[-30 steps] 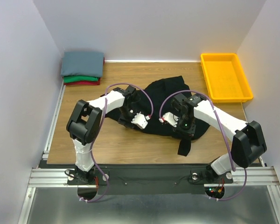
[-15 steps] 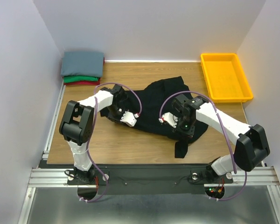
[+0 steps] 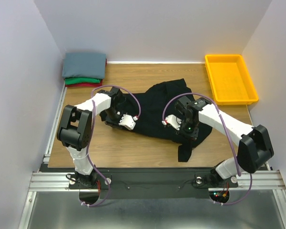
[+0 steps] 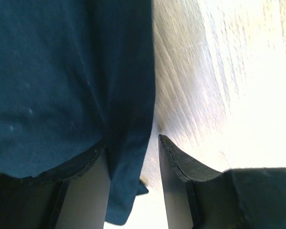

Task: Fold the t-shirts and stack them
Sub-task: Flatten the tshirt out

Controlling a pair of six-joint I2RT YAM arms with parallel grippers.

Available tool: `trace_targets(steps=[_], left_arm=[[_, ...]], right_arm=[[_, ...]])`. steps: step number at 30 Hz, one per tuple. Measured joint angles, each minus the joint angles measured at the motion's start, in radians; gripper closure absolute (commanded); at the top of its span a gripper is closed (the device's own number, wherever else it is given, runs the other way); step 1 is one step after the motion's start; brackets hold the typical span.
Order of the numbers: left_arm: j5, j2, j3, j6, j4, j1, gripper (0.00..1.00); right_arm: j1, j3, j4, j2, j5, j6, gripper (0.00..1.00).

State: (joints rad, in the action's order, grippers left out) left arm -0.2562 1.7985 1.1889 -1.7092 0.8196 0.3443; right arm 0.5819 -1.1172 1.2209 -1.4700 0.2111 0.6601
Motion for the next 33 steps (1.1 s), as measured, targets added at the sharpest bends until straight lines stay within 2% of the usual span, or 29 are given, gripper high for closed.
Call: trace_targets(steps=[5,11,16,21,27,30,33], left_arm=[[0.003,-0.003,0.0,0.003,0.016,-0.002,0.56],[0.016,-0.003,0.001,0.009,0.027,-0.002,0.73],[0.047,-0.003,0.012,0.025,0.05,-0.012,1.0],[0.042,-0.014,0.118,0.074,0.11,-0.045,1.0],[-0.025,-0.079,0.368,0.179,0.171,-0.092,1.0],[-0.05,-0.134,0.418,0.288,0.113,-0.103,1.0],[-0.034,-0.137,0.454,0.459,-0.054,-0.111,1.0]], right_arm=[[-0.005,0.0,0.003,-0.026,0.017,-0.003,0.99],[-0.005,0.004,0.001,-0.031,0.033,-0.006,0.99],[-0.005,0.036,-0.005,-0.029,0.023,-0.006,1.0],[-0.03,0.047,-0.014,0.01,-0.019,-0.014,0.99],[-0.214,-0.133,-0.028,0.029,-0.066,-0.005,0.99],[-0.299,-0.241,-0.073,0.014,-0.127,0.01,1.0],[-0.355,-0.389,-0.137,-0.069,-0.177,0.024,1.0]])
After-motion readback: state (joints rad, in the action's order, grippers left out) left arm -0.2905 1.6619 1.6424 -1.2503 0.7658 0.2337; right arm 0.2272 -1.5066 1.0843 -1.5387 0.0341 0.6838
